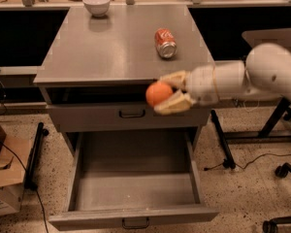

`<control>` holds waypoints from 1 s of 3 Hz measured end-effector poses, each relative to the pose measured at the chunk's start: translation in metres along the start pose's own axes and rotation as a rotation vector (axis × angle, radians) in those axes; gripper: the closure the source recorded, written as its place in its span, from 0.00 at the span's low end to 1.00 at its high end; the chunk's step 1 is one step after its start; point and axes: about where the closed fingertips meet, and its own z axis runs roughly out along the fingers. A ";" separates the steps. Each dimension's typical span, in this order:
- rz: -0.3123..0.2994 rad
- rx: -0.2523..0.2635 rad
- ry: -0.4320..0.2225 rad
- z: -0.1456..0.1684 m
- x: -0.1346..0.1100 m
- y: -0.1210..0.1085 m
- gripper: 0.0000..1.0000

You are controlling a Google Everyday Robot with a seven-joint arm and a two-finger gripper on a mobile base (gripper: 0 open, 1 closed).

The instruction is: Pick orange from middle drawer and place on counter

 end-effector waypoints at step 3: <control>-0.010 0.066 -0.046 0.000 -0.018 -0.034 1.00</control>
Offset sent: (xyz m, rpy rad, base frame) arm 0.0148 0.0001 0.0429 0.0121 -0.0721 0.0029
